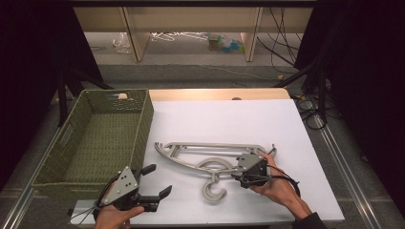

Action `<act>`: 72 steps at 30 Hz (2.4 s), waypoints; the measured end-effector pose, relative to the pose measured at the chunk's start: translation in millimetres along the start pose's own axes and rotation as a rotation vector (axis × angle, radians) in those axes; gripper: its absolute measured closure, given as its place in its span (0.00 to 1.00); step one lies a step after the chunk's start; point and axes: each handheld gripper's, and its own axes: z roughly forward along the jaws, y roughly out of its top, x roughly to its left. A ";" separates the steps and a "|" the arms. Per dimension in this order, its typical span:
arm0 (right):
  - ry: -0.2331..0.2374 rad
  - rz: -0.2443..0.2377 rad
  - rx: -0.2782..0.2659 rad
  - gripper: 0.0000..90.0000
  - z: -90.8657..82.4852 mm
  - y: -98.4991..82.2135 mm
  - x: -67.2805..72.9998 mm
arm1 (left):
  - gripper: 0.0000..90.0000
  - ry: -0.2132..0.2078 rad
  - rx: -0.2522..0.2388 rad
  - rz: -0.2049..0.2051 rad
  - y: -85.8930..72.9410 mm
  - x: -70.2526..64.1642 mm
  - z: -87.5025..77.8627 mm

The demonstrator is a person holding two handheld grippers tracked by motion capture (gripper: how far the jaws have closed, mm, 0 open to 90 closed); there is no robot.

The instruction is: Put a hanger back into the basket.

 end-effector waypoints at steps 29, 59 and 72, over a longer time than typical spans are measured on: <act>-0.024 -0.516 0.066 0.91 3.9 13.9 -1.3 | 0.20 0.003 0.005 0.019 -0.2 0.2 0.9; -0.012 -0.636 -0.105 0.92 -57.1 24.6 33.7 | 0.32 -0.035 0.081 0.249 4.5 -16.2 29.7; 0.030 -0.627 -0.113 0.91 -54.8 21.8 39.2 | 0.50 -0.150 0.268 0.511 3.8 -33.2 70.1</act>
